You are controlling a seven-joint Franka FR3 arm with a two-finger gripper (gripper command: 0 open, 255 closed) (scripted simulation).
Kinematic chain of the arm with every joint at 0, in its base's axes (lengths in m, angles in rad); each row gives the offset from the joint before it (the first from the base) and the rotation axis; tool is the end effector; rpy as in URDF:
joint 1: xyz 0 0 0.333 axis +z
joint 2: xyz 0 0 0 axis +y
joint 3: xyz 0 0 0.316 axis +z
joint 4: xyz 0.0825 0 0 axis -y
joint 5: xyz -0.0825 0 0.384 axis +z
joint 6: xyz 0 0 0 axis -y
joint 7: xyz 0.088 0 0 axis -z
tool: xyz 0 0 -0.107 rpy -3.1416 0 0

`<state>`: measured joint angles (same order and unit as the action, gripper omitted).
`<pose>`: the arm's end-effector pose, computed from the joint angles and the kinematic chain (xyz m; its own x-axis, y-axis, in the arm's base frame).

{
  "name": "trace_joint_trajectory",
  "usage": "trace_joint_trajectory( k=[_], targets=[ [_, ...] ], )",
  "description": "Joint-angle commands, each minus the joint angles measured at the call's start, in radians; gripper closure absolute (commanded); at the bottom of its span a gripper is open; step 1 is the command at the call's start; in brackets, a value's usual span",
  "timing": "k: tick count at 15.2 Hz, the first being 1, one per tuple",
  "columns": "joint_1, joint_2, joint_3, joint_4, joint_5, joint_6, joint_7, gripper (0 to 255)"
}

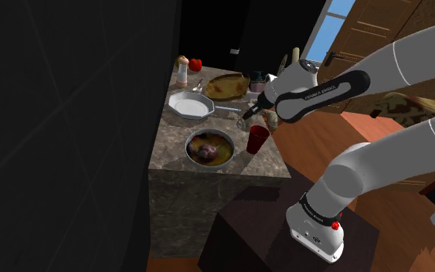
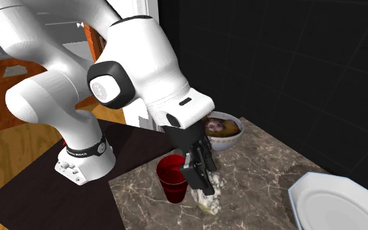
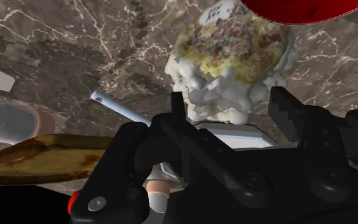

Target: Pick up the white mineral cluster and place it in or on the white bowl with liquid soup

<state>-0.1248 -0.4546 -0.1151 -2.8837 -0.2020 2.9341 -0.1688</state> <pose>0.3695 -0.0743 0.3642 0.8781 0.1404 0.4574 0.0739 -0.9843 0.1603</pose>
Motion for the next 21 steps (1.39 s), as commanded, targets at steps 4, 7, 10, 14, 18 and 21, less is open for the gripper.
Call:
trace_joint_trajectory(
  k=[4, 7, 10, 14, 18, 21],
  targets=[
    [0.015, -0.068, -0.007, 0.031, 0.014, -0.099, -0.012, 255],
    [0.022, -0.104, -0.008, 0.052, 0.02, -0.155, -0.017, 255],
    [0.028, -0.135, -0.008, 0.075, 0.027, -0.21, -0.021, 255],
    [0.034, -0.171, -0.007, 0.109, 0.035, -0.28, -0.026, 255],
    [0.039, -0.2, -0.006, 0.146, 0.042, -0.346, -0.031, 255],
    [0.047, -0.225, 0.023, 0.161, 0.048, -0.388, -0.004, 255]
  ],
)
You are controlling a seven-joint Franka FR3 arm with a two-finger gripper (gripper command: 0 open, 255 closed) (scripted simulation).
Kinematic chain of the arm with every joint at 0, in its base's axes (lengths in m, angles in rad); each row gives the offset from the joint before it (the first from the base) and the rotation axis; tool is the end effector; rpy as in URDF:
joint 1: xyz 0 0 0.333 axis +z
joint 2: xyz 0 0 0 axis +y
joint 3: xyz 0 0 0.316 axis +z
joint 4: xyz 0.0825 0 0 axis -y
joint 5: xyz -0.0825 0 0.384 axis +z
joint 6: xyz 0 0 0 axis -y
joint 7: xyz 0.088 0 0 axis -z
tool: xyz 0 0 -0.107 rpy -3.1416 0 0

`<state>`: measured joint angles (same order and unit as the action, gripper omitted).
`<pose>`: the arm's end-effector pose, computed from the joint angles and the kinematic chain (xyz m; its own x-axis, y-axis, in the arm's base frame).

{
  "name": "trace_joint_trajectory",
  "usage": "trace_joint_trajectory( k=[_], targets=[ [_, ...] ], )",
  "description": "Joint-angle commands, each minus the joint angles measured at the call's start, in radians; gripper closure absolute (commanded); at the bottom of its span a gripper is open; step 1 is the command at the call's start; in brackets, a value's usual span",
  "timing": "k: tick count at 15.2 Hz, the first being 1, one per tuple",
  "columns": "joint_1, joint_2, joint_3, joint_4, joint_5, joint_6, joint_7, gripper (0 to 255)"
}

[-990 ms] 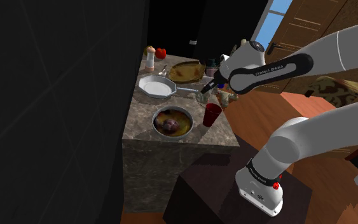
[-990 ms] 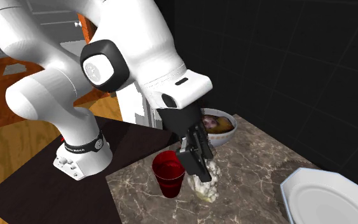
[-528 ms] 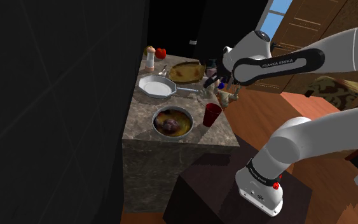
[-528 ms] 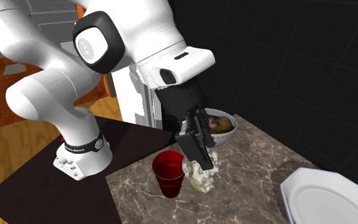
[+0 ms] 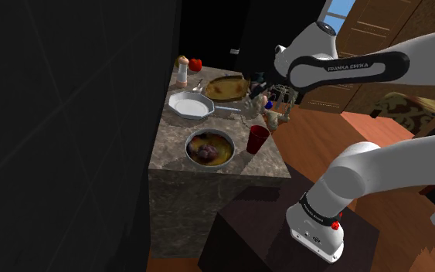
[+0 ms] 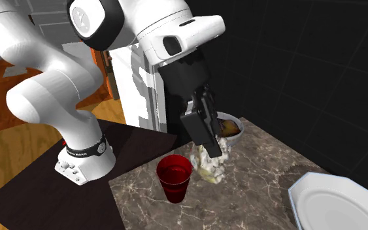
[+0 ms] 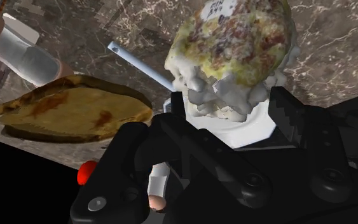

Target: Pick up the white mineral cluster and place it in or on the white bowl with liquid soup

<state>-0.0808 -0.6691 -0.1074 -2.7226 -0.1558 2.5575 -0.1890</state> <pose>0.3699 -0.0689 0.4743 0.8782 0.1405 0.4572 0.0742 -0.9843 0.1600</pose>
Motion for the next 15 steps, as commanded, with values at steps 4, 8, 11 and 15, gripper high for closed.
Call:
trace_joint_trajectory(
  k=[4, 8, 11, 15],
  targets=[
    [0.033, -0.051, 0.125, -0.002, 0.022, -0.059, 0.131, 255],
    [0.067, -0.069, 0.232, 0.018, 0.046, -0.107, 0.242, 255],
    [0.091, -0.067, 0.311, 0.047, 0.064, -0.143, 0.323, 255],
    [0.114, -0.046, 0.413, 0.104, 0.083, -0.189, 0.428, 255]
  ],
)
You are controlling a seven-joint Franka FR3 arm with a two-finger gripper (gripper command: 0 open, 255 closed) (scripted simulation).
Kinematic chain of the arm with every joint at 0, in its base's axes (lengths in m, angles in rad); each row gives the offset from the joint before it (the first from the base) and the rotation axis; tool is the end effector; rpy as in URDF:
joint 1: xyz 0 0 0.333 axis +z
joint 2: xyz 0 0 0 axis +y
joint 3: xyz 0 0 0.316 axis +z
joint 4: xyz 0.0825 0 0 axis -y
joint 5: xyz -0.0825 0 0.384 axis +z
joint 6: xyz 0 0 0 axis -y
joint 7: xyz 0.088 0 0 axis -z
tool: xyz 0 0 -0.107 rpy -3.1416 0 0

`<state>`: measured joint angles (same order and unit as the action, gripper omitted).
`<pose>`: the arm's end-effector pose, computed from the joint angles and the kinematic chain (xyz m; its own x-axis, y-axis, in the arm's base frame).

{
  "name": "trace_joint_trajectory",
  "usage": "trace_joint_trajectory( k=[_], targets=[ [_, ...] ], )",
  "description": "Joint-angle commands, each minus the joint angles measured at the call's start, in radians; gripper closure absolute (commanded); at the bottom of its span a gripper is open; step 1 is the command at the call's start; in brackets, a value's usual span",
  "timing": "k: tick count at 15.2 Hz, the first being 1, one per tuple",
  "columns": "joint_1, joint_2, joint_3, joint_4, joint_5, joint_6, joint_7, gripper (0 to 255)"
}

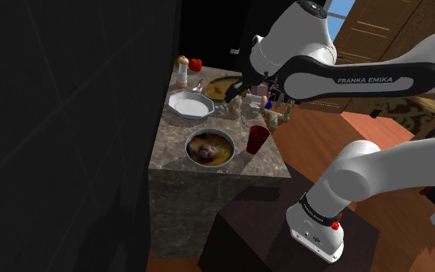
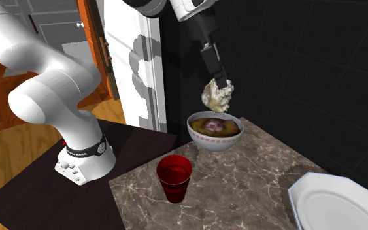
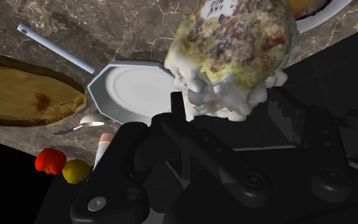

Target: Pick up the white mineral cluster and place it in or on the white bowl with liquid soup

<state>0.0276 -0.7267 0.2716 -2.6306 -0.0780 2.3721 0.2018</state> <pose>0.3545 0.1163 0.5111 0.8779 0.1419 0.4573 0.0750 -0.9841 0.1613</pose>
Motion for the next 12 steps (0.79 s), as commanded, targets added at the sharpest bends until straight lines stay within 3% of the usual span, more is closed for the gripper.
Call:
trace_joint_trajectory(
  k=[1, 4, 12],
  targets=[
    [0.01, 0.02, 0.06, 0.029, 0.009, -0.015, 0.063, 255],
    [0.017, 0.05, 0.132, 0.084, 0.016, -0.048, 0.135, 255],
    [0.007, 0.077, 0.161, -0.002, 0.007, 0.065, 0.169, 255]
  ],
)
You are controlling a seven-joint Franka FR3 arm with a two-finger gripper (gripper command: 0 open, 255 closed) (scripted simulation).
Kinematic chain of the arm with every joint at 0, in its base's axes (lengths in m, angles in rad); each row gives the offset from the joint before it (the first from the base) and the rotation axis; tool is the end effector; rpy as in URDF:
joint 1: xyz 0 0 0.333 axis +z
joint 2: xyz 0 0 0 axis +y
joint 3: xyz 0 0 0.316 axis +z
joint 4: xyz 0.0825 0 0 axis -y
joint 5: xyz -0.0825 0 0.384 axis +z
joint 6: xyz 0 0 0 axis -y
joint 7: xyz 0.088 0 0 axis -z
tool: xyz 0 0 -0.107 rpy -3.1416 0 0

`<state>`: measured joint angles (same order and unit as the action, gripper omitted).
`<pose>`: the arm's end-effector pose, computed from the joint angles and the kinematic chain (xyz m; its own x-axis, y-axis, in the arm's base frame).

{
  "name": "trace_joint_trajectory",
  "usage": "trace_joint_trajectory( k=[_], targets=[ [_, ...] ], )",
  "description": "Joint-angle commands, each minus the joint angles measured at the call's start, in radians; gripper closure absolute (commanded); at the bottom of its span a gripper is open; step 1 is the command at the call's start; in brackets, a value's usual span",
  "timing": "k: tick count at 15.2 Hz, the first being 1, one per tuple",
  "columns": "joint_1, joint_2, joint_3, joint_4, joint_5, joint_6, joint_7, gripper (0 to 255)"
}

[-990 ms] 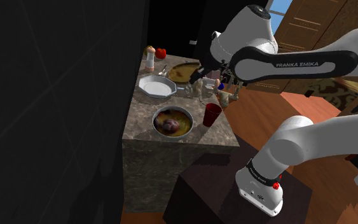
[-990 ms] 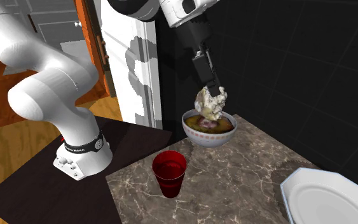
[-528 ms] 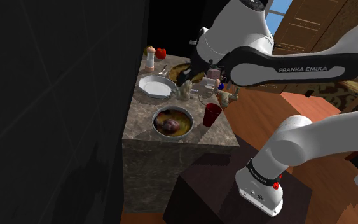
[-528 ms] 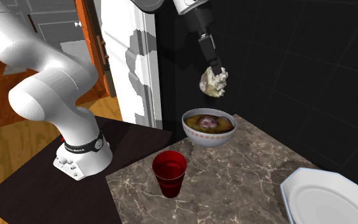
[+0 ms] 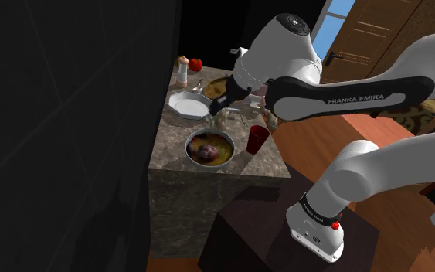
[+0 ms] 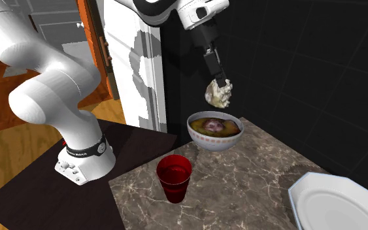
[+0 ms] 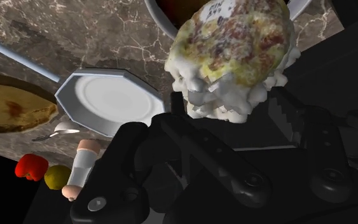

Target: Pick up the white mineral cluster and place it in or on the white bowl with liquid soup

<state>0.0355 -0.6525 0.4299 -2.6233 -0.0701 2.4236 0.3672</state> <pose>0.3497 0.1829 0.4804 0.8787 0.1402 0.4564 0.0738 -0.9843 0.1604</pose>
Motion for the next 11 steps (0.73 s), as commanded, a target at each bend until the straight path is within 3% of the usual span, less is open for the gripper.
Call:
trace_joint_trajectory(
  k=[1, 11],
  targets=[
    [-0.003, 0.007, 0.007, -0.02, -0.003, 0.028, 0.009, 255],
    [-0.039, 0.071, 0.063, -0.108, -0.032, 0.181, 0.068, 255]
  ],
)
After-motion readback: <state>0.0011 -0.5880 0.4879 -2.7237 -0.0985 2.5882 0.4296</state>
